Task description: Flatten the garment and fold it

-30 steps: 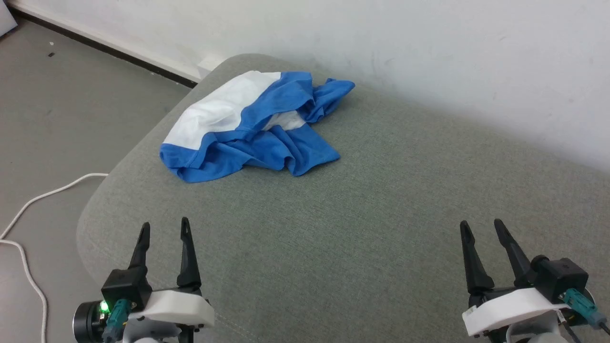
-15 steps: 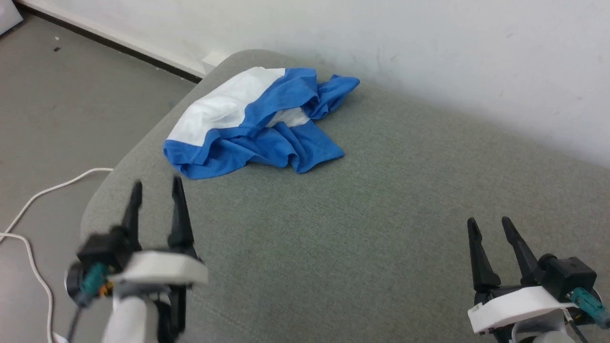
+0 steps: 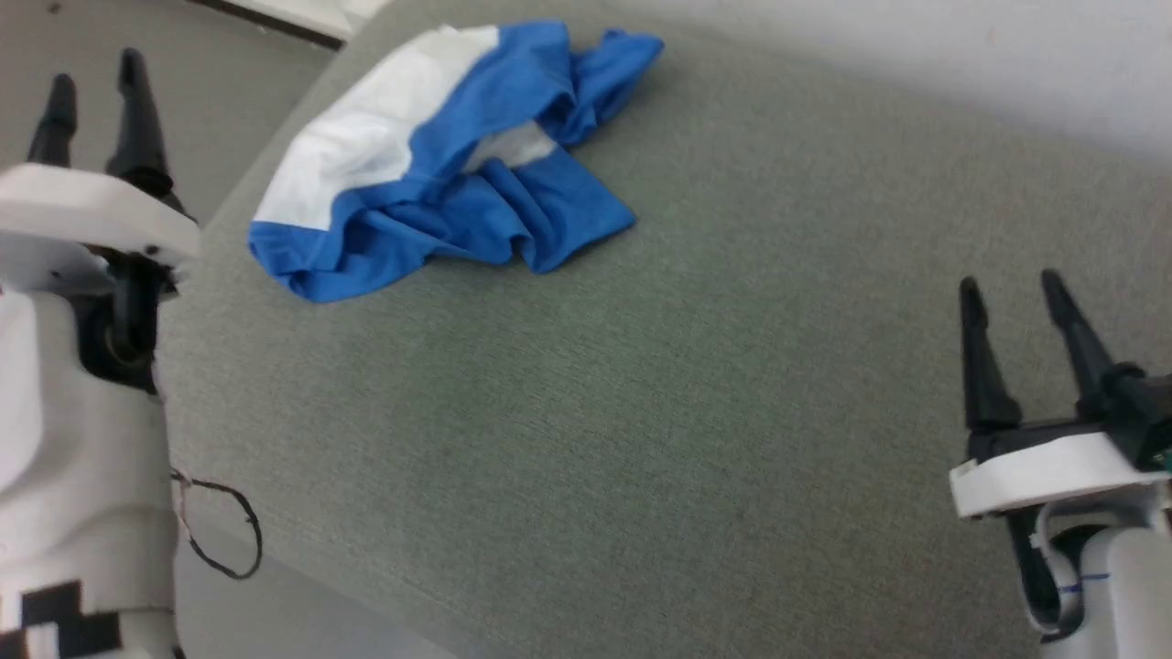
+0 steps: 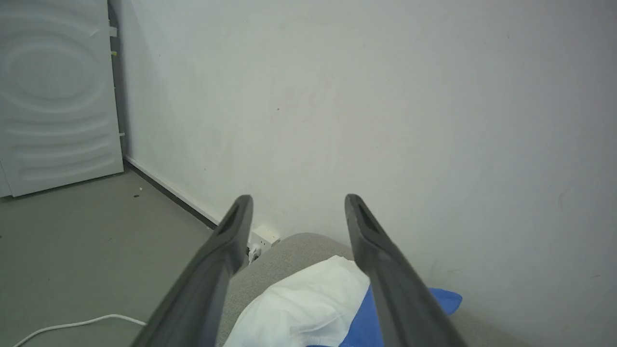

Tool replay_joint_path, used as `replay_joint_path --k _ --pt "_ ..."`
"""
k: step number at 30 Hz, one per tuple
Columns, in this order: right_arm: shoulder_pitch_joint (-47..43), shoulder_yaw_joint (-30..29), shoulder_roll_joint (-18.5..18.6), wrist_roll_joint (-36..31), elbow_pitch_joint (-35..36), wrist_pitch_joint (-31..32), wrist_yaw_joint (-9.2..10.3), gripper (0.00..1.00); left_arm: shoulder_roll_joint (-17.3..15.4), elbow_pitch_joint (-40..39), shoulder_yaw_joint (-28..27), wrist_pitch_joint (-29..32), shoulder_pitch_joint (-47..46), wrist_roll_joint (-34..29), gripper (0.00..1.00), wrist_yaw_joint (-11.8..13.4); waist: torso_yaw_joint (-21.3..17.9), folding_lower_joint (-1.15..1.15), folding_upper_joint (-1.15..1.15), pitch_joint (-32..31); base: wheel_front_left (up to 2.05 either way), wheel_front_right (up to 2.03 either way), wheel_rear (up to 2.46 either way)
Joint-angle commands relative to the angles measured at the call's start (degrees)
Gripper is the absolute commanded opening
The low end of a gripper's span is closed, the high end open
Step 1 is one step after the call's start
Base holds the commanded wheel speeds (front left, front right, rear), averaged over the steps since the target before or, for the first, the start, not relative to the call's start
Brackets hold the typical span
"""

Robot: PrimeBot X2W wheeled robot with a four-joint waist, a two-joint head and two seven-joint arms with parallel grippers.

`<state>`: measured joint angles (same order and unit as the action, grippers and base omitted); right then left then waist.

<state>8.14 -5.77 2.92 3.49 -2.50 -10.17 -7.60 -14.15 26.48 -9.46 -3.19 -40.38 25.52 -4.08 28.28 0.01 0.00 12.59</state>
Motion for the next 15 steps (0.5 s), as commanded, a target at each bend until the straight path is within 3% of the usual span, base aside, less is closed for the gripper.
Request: replay_joint_path --k 1,9,15 --pt "1.15 -0.77 -0.04 -0.99 1.19 0.54 0.11 1.0 -0.86 2.02 -0.29 1.64 -1.63 0.66 1.0 -0.63 -5.07 -0.01 0.0 9.76 0.0 0.0 0.0" --pt "2.03 -6.22 -0.04 -4.89 9.39 4.52 0.11 1.0 -6.0 15.9 -0.71 16.97 -10.92 5.54 1.0 -1.73 -9.04 -0.01 0.0 19.58 0.0 0.0 0.0" --pt "1.53 -9.05 -0.04 -5.84 13.25 5.91 0.11 1.0 -7.89 21.96 -0.1 26.53 -15.45 8.19 1.0 -2.31 -9.91 -0.01 0.0 22.83 0.0 0.0 0.0"
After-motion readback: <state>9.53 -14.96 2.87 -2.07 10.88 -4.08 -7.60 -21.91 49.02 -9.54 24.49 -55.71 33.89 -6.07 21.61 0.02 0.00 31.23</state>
